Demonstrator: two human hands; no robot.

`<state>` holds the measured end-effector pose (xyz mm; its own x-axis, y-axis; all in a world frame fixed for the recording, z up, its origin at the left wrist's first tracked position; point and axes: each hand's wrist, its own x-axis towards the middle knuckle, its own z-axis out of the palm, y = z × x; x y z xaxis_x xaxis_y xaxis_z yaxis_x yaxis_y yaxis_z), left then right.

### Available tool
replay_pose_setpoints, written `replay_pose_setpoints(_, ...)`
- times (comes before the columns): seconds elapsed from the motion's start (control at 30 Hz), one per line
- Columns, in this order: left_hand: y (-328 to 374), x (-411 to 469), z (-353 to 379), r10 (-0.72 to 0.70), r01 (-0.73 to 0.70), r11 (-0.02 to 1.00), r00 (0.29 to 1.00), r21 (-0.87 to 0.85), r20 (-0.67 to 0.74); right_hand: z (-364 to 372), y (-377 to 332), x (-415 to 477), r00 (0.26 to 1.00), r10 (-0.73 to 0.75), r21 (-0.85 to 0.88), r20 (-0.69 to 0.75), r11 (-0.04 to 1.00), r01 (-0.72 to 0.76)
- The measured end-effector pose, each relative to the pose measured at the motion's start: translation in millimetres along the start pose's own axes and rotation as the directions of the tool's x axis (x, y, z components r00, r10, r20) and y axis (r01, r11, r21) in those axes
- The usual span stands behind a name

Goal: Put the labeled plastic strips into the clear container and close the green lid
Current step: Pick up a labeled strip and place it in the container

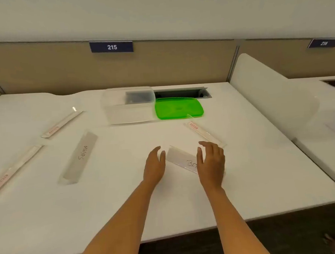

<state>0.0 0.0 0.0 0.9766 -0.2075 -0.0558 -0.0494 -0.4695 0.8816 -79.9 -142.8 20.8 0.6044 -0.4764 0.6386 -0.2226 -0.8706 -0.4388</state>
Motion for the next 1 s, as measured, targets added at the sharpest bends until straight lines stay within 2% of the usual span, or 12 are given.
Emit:
replay_pose_setpoints(0.13,23,2,21,-0.049,0.049,0.997,0.999,-0.064,0.006,-12,41,-8,0.992,0.126,0.025,0.022,0.992,-0.126)
replay_pose_setpoints(0.23,30,0,34,-0.075,0.075,0.994,0.997,-0.084,0.002,-11,67,-21,0.961,0.223,0.107,0.161,0.964,-0.242)
replay_pose_setpoints(0.37,35,1,41,-0.116,0.11,0.986,0.992,-0.124,-0.049,-9,87,-31,0.876,0.32,0.215,0.362,0.886,-0.412)
replay_pose_setpoints(0.53,37,4,46,-0.165,0.151,0.978,0.982,-0.145,-0.089,-3,93,-28,0.856,0.299,0.282,0.422,0.854,-0.437)
replay_pose_setpoints(0.73,37,6,45,-0.259,0.206,0.926,0.956,-0.316,-0.135,-1,92,-17,0.851,0.335,0.401,0.405,0.771,-0.495)
replay_pose_setpoints(0.83,38,7,41,-0.296,0.193,0.884,0.936,-0.427,-0.19,-3,84,-4,0.857,0.331,0.491,0.394,0.713,-0.501)
replay_pose_setpoints(1.0,44,7,28,-0.301,0.128,0.839,0.919,-0.529,-0.255,-1,68,22,0.873,0.27,0.542,0.407,0.697,-0.469)
